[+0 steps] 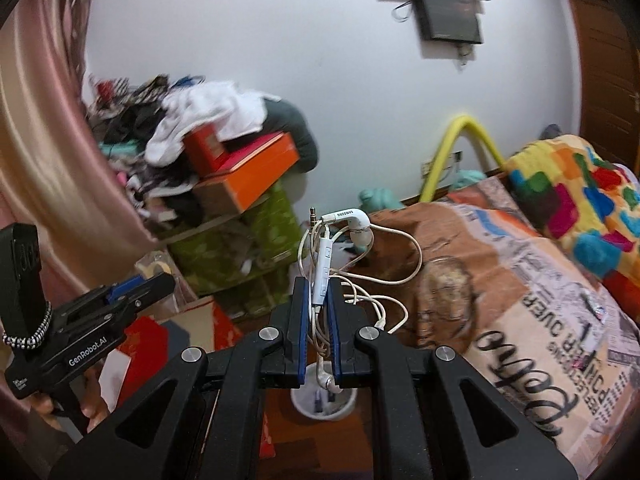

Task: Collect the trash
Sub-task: 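Carry the plastic bag and earphones with both grippers over the white bin, then open both grippers to drop the earphones and plastic bag into the bin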

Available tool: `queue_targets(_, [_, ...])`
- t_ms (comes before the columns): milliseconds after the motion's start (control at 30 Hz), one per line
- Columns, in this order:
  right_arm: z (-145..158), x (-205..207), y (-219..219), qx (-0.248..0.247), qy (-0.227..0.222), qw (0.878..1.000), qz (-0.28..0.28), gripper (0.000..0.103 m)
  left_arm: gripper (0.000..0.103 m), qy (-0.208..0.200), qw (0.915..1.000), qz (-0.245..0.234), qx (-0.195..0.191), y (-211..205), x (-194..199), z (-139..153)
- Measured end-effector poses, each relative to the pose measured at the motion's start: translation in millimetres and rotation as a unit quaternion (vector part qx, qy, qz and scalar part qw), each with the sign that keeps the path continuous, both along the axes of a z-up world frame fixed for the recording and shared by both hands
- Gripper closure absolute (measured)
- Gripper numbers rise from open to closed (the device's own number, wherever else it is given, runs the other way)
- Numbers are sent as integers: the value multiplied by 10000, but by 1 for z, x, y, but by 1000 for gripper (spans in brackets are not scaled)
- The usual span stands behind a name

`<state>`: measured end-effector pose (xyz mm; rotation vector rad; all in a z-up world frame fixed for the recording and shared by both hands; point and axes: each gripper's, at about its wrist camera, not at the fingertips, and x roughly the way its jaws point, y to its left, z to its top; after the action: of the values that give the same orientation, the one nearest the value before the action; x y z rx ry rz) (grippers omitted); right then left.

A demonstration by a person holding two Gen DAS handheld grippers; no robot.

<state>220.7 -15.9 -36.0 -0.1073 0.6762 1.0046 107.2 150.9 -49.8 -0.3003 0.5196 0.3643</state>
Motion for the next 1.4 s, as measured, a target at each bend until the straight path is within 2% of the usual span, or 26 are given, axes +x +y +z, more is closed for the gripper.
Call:
queue_targets(200, [-24, -10, 38, -248, 164, 9992, 255, 95, 78, 286, 9988, 297, -260, 36, -11, -31])
queue_targets(400, [-64, -10, 73, -681, 474, 9953, 492, 95, 78, 635, 9951, 472, -589, 63, -9, -74])
queue_targets(700, [-133, 2, 112, -1448, 922, 9826, 712, 95, 78, 1490, 9808, 557, -1133, 86, 22, -155])
queue_targets(900, [-176, 18, 138, -1855, 1296, 9708, 792, 95, 78, 1850, 9713, 540, -1396, 95, 41, -192])
queue_targets(1133, [-208, 35, 155, -2010, 1893, 9569, 905, 94, 78, 2180, 9617, 477, -1593, 101, 59, -219])
queue_targets(1200, [-215, 40, 157, -2139, 2098, 9498, 904, 89, 78, 2234, 9604, 454, -1602, 101, 65, -223])
queue_targets(1233, [-218, 43, 158, -2221, 2200, 9458, 877, 82, 78, 2256, 9600, 448, -1595, 101, 67, -224])
queue_targets(1267, [-220, 44, 158, -2234, 2232, 9448, 873, 78, 78, 2279, 9595, 443, -1598, 101, 69, -226])
queue_targets(1400, [-215, 47, 155, -2230, 2114, 9473, 903, 76, 78, 2376, 9561, 368, -1676, 102, 80, -233])
